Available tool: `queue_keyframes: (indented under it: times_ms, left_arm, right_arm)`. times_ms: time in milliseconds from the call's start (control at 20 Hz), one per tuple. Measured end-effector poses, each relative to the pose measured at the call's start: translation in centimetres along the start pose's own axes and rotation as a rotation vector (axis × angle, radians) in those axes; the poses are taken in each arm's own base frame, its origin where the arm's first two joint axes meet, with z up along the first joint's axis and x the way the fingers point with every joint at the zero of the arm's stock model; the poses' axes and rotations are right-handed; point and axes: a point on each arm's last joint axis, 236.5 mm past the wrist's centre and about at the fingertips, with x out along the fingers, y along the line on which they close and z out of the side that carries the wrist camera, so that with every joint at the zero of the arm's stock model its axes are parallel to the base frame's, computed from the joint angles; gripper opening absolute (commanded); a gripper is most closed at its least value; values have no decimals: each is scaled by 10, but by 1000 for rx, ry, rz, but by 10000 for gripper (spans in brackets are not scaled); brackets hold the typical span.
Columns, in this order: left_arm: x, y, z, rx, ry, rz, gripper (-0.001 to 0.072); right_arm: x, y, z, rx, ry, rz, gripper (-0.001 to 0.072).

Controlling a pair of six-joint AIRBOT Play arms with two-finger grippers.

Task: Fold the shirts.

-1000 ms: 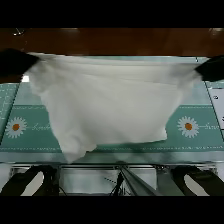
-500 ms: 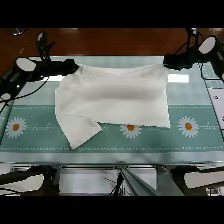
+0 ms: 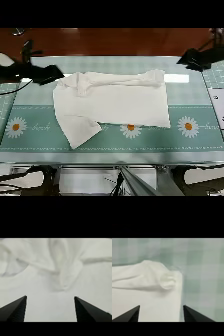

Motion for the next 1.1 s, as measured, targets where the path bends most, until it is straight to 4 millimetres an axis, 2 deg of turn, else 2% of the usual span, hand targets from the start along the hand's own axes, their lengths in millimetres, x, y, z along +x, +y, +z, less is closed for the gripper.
queue_keyframes:
  times_ms: [100,200,300,400,500,650,800,900,950,1000,1050,1100]
  left_arm:
    - [-15,34,-40,-89,99,32,703]
    - [-22,58,-83,-172,165,45,703]
    - [-21,72,-124,-257,218,23,703]
    - [-12,74,-146,-349,203,-47,703]
    - [-3,68,-152,-435,142,-143,703]
    - [8,63,-149,-495,63,-225,702]
    - [22,56,-152,-498,60,-273,701]
    - [31,48,-153,-490,66,-307,697]
    - [34,45,-152,-490,68,-322,670]
    - [38,40,-151,-488,70,-338,460]
    - [42,40,-151,-482,71,-334,157]
    - [45,38,-152,-476,76,-335,26]
  right_arm:
    - [-17,-14,-24,48,14,18,623]
    - [-26,-19,-62,81,34,37,623]
    - [-25,-19,-104,108,48,44,623]
    - [-21,-17,-143,133,54,46,623]
    - [-17,-16,-175,154,58,40,623]
    - [-14,-17,-204,174,63,20,623]
    - [-13,-19,-215,194,59,4,622]
    - [-13,-23,-215,214,44,-9,617]
    - [-14,-29,-214,234,34,-24,613]
    - [-16,-38,-213,262,19,-43,613]
    - [-19,-47,-214,293,11,-63,613]
    - [-22,-60,-217,325,9,-94,613]
